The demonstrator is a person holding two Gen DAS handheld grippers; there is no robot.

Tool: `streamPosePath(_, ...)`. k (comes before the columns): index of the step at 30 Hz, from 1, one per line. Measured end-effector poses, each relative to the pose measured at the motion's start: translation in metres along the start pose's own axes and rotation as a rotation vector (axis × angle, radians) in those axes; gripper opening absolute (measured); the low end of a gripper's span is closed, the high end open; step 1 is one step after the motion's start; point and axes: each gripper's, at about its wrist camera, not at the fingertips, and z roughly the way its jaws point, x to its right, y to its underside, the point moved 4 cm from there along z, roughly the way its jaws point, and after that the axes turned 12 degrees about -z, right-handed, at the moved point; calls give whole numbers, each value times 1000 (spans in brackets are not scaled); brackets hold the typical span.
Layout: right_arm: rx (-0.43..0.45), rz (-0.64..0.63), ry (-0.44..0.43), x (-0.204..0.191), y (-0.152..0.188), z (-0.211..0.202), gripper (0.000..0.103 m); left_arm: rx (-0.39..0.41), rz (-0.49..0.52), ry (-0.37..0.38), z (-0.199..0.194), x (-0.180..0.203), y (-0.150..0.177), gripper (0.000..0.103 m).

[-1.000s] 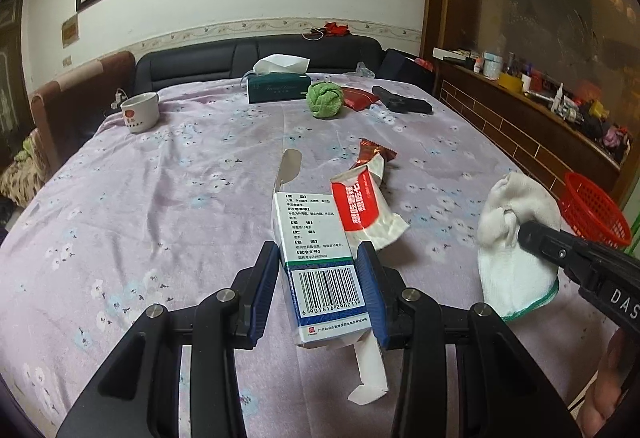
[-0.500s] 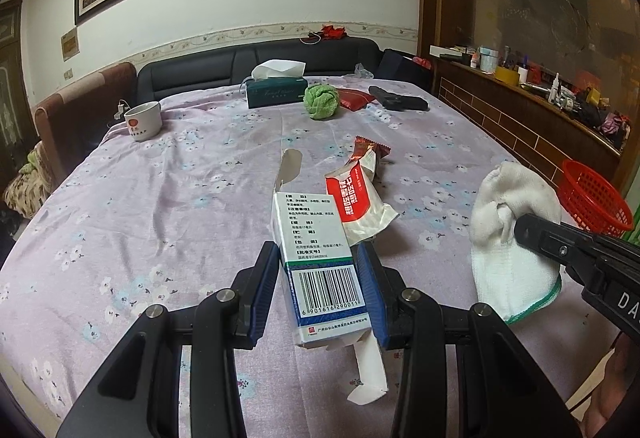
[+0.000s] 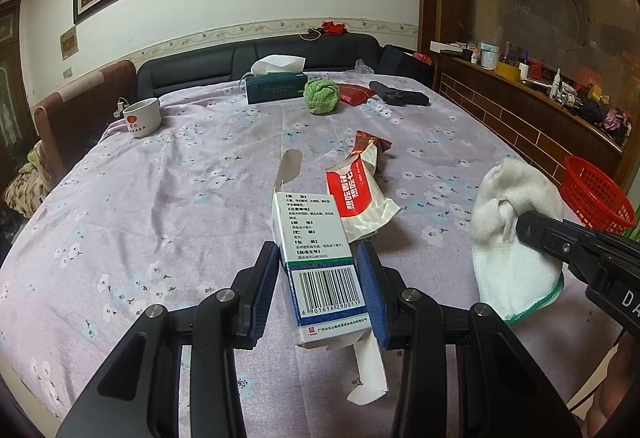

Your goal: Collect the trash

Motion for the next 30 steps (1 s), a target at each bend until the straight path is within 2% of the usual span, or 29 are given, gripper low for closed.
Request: streamPosePath(30, -7, 21, -3, 4, 3, -1, 13, -22, 17, 7, 6, 7, 4, 39)
